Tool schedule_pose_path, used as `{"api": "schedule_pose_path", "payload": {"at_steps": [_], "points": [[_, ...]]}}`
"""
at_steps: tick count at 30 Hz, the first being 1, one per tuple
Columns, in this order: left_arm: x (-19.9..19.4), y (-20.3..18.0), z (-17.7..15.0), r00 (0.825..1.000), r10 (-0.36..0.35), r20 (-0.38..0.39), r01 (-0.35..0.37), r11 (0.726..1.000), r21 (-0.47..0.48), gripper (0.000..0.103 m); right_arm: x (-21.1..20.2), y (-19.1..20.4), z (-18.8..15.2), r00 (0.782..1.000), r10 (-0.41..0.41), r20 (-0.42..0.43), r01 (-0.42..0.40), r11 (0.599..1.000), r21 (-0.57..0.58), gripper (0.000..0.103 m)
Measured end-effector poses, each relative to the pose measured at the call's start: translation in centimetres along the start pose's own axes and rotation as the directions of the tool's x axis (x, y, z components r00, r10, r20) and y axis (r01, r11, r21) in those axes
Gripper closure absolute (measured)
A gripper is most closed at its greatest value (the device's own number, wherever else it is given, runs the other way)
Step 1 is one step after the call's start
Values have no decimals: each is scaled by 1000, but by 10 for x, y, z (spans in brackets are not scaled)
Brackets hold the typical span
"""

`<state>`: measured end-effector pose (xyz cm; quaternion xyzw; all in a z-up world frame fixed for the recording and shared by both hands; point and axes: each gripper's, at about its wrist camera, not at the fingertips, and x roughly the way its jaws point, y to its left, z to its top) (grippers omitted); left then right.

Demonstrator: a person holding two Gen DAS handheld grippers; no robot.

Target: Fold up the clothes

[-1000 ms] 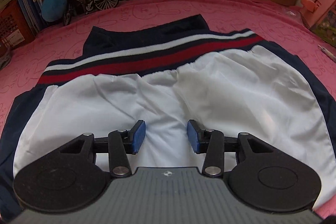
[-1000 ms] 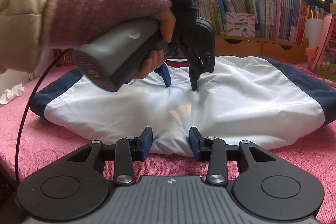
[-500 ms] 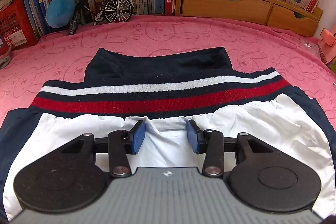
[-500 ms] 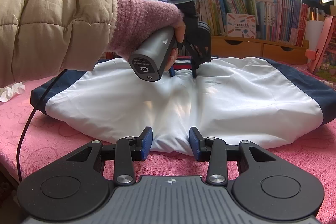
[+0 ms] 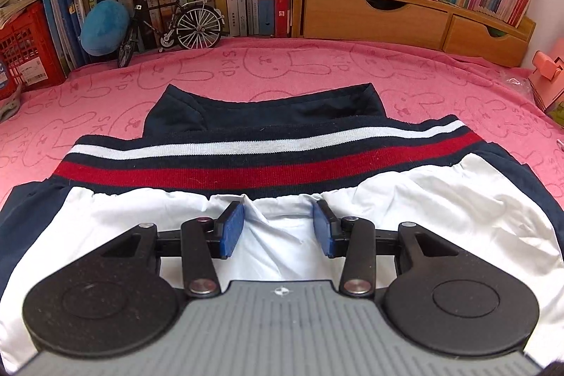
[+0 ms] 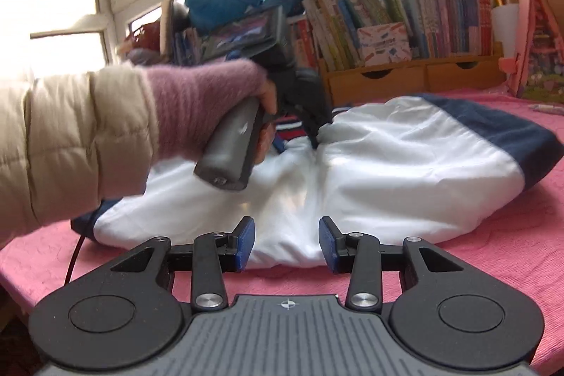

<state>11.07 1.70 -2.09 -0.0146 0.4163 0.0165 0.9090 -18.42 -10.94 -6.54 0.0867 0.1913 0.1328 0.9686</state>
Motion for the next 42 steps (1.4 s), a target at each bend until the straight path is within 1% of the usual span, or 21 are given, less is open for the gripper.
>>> {"api": "schedule_pose_path", "payload": {"at_steps": [2,3,6,8,10,12,14,16,17,19,21,25,28,31,33,36,38,40,42], "points": [[-3,1,1,1000,-3,-4,3,1000,-2,62,-9,-13,9,998,-42,47,43,999,-25,57],[-6,2,1,1000,-7,-6,7,1000,-7,62,-14,-21,13,997,-53,63,54,998,-19,54],[-22,7,-4,999,-42,6,42,999,-26,62,-26,-49,23,993,-85,87,81,996,42,51],[-42,13,-14,997,-70,43,71,997,-22,62,-32,-67,26,989,-116,92,108,990,92,50],[-69,19,-30,991,-86,108,88,996,-16,62,-38,-84,27,984,-152,95,138,981,140,50],[-100,26,-51,978,-83,192,92,995,-40,62,-42,-96,26,978,-185,94,167,971,168,49],[-136,17,-84,954,-72,292,104,990,-93,62,-42,-106,25,973,-215,87,197,963,182,49],[-161,4,-118,935,-70,347,121,985,-126,62,-40,-113,24,969,-234,78,216,957,195,49],[-169,-7,-133,931,-65,360,119,984,-130,62,-38,-116,23,968,-239,72,221,954,203,49],[-174,-22,-154,931,-44,362,95,988,-123,62,-36,-121,21,969,-240,60,221,949,226,49],[-173,-33,-168,937,-19,349,61,992,-110,62,-35,-124,19,971,-233,47,214,942,261,49],[-157,-37,-174,953,17,302,17,994,-110,65,-36,-129,13,974,-227,27,207,928,311,49],[-147,-38,-175,958,32,286,-1,994,-107,66,-36,-132,11,971,-239,15,221,921,319,48],[-144,-45,-186,955,53,291,-35,997,-67,66,-36,-134,9,969,-246,2,231,915,330,48],[-143,-50,-190,953,63,295,-51,998,-47,66,-33,-139,8,973,-231,-11,219,908,356,46],[-147,-54,-189,954,49,296,-40,999,-36,66,-29,-144,6,975,-218,-31,212,895,391,46],[-148,-56,-190,954,43,296,-34,999,-35,66,-26,-145,6,975,-222,-33,216,893,395,46],[-141,-55,-192,954,50,297,-36,998,-53,65,-24,-146,6,974,-224,-36,219,890,399,45],[-140,-56,-194,951,59,302,-49,998,-40,65,-23,-147,7,975,-221,-37,217,890,401,44]]}}
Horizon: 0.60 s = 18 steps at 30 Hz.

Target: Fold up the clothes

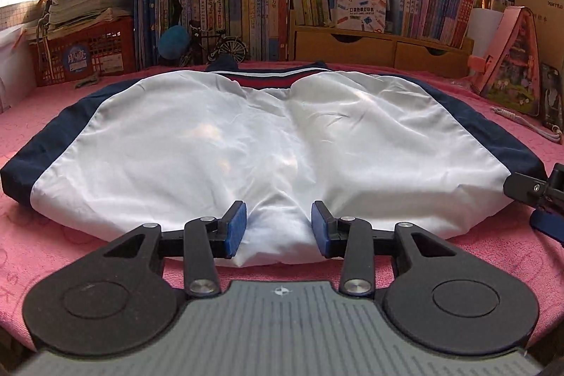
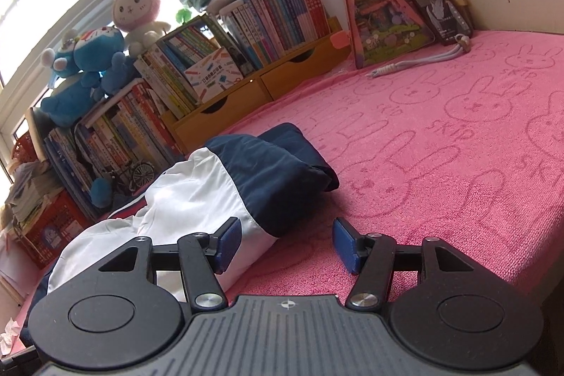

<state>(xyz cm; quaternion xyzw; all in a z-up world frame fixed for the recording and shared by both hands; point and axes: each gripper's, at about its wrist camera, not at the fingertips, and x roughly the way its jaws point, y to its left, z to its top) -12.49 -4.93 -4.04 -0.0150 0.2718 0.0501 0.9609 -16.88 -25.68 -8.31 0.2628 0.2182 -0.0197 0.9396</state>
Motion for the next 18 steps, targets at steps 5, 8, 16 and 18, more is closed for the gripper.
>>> {"api": "schedule_pose_path", "payload": {"at_steps": [5,8,16,18], "points": [[-1,-3,-2,1000,8,9,-8,1000,8,65,9,-5,5,999,34,-8,-33,998,61,42],[-1,-4,-4,1000,12,14,-12,1000,16,65,19,-9,12,998,67,-20,-64,991,119,41],[-1,-5,-5,1000,15,24,-15,1000,27,65,59,-5,32,987,139,-83,-126,982,142,34],[-1,-5,-5,1000,13,27,-14,1000,26,65,72,-1,38,977,174,-124,-155,977,147,31]]}}
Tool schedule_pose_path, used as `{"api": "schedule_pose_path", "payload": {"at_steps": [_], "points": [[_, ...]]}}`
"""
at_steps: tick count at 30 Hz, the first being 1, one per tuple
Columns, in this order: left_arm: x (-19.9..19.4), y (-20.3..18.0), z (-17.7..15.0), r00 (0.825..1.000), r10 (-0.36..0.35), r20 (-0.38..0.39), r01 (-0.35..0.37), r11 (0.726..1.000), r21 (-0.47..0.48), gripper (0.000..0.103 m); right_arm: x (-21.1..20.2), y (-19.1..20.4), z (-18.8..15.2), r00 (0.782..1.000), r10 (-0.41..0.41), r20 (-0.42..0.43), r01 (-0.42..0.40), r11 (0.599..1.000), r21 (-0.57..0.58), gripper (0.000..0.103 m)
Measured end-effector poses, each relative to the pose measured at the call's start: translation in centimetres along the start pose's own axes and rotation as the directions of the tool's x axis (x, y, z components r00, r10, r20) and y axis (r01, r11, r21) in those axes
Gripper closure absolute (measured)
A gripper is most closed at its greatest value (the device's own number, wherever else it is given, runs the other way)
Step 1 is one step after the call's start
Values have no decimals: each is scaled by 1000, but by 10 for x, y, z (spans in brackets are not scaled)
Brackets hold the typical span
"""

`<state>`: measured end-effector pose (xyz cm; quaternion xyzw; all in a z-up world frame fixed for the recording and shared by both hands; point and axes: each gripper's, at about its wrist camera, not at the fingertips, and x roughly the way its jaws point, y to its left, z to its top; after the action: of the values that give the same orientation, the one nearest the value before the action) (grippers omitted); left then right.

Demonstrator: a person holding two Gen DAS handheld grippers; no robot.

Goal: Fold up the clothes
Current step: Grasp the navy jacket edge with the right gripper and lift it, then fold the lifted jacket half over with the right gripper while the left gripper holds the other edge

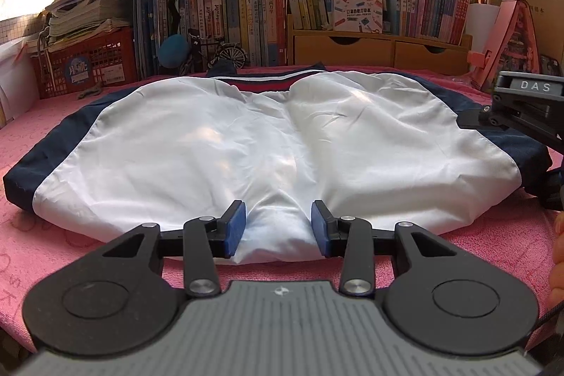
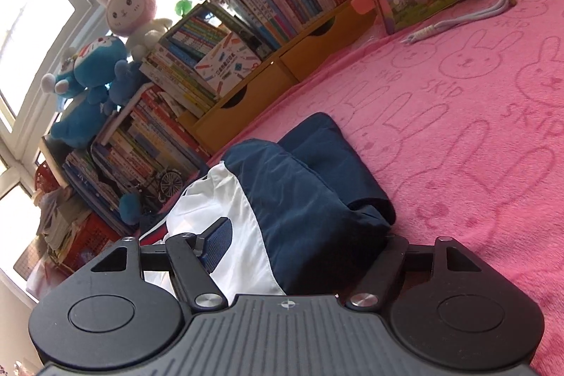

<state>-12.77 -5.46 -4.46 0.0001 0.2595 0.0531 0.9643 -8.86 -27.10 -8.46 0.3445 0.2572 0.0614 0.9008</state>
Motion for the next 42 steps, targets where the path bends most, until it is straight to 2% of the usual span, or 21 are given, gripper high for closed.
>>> {"api": "schedule_pose_path", "payload": {"at_steps": [2,5,6,11,14,15,17,19,21,23,26,28,29,32,33,35,37,38,39,40,42], "points": [[0,0,0,1000,-3,3,3,1000,-8,65,12,0,9,998,40,-48,-38,999,37,34],[0,2,-1,1000,-11,10,11,999,-35,65,19,1,21,996,45,-73,-39,996,83,71],[-1,3,-1,1000,-15,12,16,999,-47,65,18,7,24,997,39,-65,-36,998,54,77],[-1,12,0,999,-48,22,51,990,-135,65,-3,67,40,995,105,-7,-104,983,-151,87],[-1,27,1,995,-98,33,103,966,-239,65,-10,126,47,981,187,-43,-191,931,-311,87],[-1,35,1,991,-127,39,133,948,-290,65,-10,148,48,976,208,-72,-219,906,-363,87],[1,57,0,978,-198,60,206,890,-408,67,-5,195,45,958,243,-151,-286,841,-460,87],[6,79,-5,958,-273,87,277,809,-519,69,5,241,34,935,260,-239,-351,759,-548,87],[10,98,-11,937,-333,108,329,736,-591,80,20,284,10,906,252,-339,-417,660,-624,87],[14,114,-17,913,-385,134,374,662,-650,85,36,318,-20,874,222,-432,-477,556,-681,87],[18,130,-26,877,-441,190,438,572,-694,89,60,353,-69,819,135,-557,-558,416,-718,87],[20,137,-30,853,-475,219,471,518,-714,90,73,365,-93,782,65,-620,-597,366,-714,84],[21,140,-31,842,-487,231,485,497,-720,91,76,368,-102,762,38,-646,-615,354,-705,77],[21,144,-34,822,-508,256,512,464,-723,89,70,366,-96,719,79,-690,-663,377,-647,59],[21,144,-34,818,-513,260,519,463,-719,89,66,364,-88,701,114,-704,-683,393,-616,48],[20,143,-34,814,-519,263,528,469,-708,89,54,355,-64,654,216,-725,-730,431,-530,39],[19,143,-34,808,-527,263,536,474,-699,89,38,344,-33,626,328,-708,-759,467,-454,29],[19,144,-34,802,-535,265,543,468,-697,88,28,336,-18,627,375,-683,-759,488,-430,22],[19,146,-35,795,-545,267,549,459,-698,88,18,326,-4,643,414,-644,-749,514,-418,19],[20,150,-36,785,-558,269,556,443,-704,85,8,313,11,678,441,-587,-723,545,-425,19],[18,160,-39,762,-584,281,571,401,-716,81,-12,280,32,767,451,-456,-638,610,-470,18]]}}
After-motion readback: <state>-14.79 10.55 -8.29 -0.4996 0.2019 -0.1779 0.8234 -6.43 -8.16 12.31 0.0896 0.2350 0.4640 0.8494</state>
